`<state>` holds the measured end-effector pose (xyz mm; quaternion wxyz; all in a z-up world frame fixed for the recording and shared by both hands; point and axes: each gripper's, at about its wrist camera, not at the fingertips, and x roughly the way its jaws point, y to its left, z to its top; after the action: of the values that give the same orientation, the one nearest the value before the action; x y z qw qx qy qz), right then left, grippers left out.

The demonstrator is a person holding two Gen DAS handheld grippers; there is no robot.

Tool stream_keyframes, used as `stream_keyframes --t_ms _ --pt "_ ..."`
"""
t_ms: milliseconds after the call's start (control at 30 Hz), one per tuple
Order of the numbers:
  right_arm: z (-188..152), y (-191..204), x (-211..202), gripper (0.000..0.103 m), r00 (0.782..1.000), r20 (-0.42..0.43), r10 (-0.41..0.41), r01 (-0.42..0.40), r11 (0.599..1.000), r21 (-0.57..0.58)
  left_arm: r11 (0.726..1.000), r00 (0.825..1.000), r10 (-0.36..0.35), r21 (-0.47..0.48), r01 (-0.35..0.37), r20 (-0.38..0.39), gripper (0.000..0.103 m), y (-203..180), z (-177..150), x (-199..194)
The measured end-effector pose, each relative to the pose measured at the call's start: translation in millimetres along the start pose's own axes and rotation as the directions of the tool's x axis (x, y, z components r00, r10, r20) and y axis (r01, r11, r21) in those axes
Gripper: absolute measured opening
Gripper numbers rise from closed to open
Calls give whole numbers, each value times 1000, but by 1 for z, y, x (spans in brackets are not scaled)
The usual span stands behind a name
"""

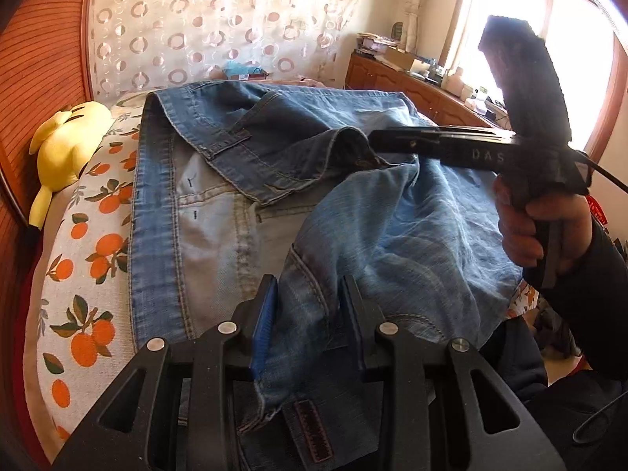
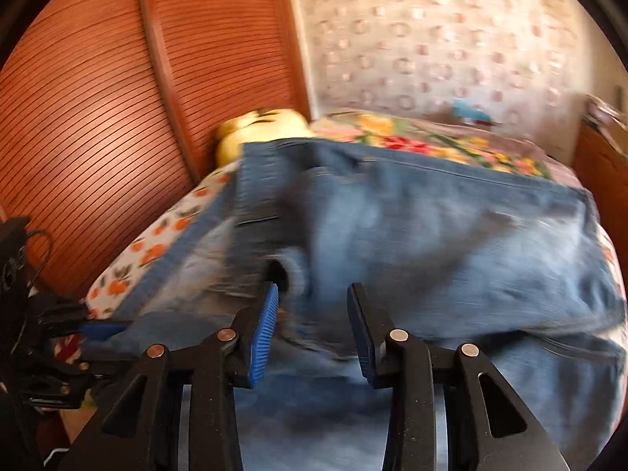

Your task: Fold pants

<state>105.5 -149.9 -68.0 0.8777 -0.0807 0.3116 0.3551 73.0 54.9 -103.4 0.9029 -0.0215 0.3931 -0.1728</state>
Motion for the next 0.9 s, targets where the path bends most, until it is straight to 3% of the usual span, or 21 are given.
stream_keyframes --t_ms 233,867,900 --pt "5 2 27 38 993 -59 97 -99 994 -36 1000 1000 -6 -11 6 5 34 3 -3 1" --pt "14 7 73 38 969 -208 130 -150 985 -83 999 1000 -16 -36 16 2 34 13 -10 4" --pt "13 7 74 31 969 -210 131 -151 985 -83 999 1000 -13 -35 13 1 34 12 -10 3"
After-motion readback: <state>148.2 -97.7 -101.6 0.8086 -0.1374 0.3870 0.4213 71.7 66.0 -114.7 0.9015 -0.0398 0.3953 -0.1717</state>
